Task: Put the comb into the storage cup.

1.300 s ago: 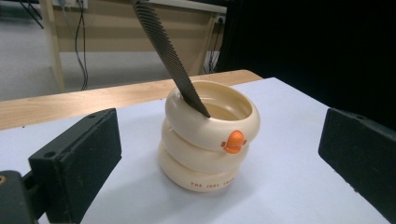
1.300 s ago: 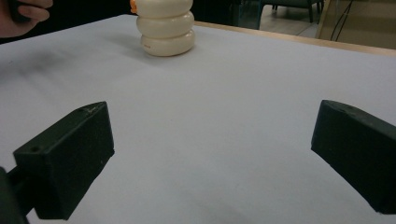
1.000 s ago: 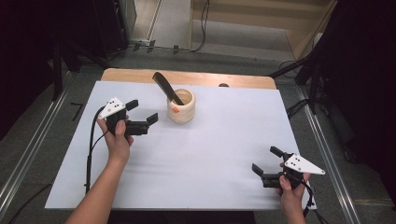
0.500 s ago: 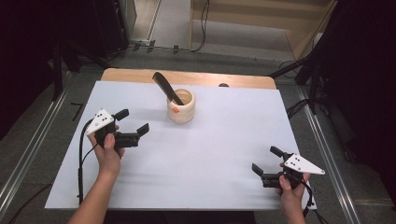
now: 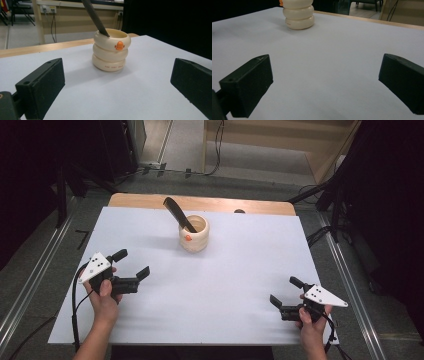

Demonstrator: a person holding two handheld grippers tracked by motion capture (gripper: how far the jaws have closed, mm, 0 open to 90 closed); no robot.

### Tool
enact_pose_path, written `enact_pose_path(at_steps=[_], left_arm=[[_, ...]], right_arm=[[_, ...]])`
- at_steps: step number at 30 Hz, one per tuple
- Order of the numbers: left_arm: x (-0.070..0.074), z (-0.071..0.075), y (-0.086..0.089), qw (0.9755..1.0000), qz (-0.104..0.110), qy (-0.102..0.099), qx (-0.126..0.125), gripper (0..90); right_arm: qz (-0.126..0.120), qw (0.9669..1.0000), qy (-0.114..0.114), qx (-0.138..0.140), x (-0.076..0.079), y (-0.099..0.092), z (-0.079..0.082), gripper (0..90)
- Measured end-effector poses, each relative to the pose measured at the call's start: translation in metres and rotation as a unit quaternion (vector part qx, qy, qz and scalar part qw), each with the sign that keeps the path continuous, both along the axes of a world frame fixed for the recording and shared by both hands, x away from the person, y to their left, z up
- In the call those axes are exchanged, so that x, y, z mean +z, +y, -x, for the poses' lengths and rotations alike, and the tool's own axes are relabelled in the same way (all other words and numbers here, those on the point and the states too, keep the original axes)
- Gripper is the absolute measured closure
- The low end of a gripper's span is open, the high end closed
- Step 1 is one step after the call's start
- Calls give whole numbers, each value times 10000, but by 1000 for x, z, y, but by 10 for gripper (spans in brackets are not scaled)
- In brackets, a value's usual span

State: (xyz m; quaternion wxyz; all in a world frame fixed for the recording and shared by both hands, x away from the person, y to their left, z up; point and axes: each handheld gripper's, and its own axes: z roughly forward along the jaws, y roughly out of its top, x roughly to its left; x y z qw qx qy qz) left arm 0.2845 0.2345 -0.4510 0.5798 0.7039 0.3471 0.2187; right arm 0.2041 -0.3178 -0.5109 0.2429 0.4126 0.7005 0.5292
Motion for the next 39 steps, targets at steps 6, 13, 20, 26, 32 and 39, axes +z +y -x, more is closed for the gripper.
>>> enact_pose_path(at_steps=[6, 13, 20, 26, 32, 39], left_arm=[[-5, 10, 10, 10000, -58, -13, 24, 0], [-10, 19, 23, 10000, 14, 1, 73, 0], [-17, 27, 36, 9999, -102, -2, 110, 0], [-22, 35, 50, 9999, -93, -33, 92, 0], [-26, 42, 60, 9998, -208, -14, 34, 0], [-29, 46, 68, 9994, -315, 25, 147, 0]], right_arm=[[26, 10000, -21, 3, 0, 1, 0, 0], [29, 10000, -18, -10, 0, 1, 0, 0], [40, 10000, -15, -22, 0, 0, 0, 0], [24, 10000, 4, -44, 0, 1, 0, 0], [27, 10000, 5, -64, -1, 0, -1, 0], [30, 10000, 18, -89, -1, 0, 0, 0]])
